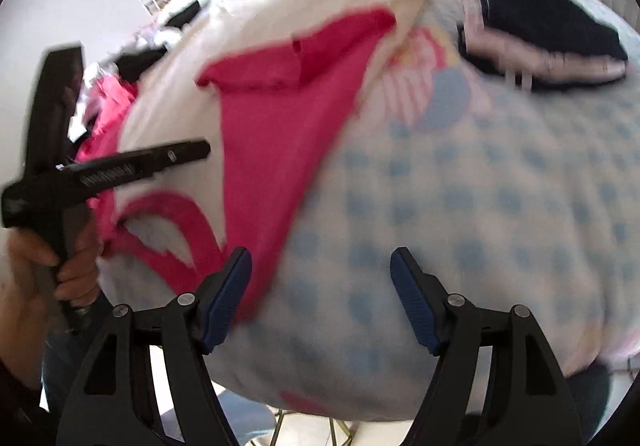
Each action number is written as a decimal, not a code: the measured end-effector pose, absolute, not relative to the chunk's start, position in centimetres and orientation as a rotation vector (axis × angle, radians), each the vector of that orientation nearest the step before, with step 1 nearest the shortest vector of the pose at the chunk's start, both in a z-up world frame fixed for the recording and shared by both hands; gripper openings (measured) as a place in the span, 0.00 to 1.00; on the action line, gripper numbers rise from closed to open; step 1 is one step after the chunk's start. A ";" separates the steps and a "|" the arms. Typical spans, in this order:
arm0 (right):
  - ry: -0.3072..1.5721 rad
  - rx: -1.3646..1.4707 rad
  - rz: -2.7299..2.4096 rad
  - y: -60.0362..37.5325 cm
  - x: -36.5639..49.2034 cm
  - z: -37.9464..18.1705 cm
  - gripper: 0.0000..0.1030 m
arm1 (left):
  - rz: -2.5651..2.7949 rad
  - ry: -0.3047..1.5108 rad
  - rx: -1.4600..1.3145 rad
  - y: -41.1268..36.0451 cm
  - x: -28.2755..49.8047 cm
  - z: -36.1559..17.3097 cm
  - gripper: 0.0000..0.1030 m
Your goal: Fold clothes
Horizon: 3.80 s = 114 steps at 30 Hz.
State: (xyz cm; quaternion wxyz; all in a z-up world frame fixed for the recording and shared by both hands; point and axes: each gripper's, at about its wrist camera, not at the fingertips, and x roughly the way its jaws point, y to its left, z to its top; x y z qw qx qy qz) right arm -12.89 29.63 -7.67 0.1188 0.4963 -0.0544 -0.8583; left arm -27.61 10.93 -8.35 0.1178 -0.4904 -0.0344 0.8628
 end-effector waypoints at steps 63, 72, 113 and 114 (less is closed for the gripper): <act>0.329 1.693 -2.393 37.9 -39.9 -4.7 0.70 | 2.433 -0.221 -1.452 9.5 -41.1 -11.1 0.50; 0.537 1.754 -2.286 32.9 -40.3 -9.4 0.52 | 2.572 -0.087 -1.546 10.4 -44.1 -12.4 0.50; 0.022 1.579 -2.447 31.6 -27.2 -7.0 0.62 | 2.281 -0.297 -1.402 16.2 -34.3 -13.2 0.43; -0.014 1.593 -2.433 31.4 -25.5 -7.2 0.62 | 2.291 -0.280 -1.400 16.6 -33.3 -13.7 0.43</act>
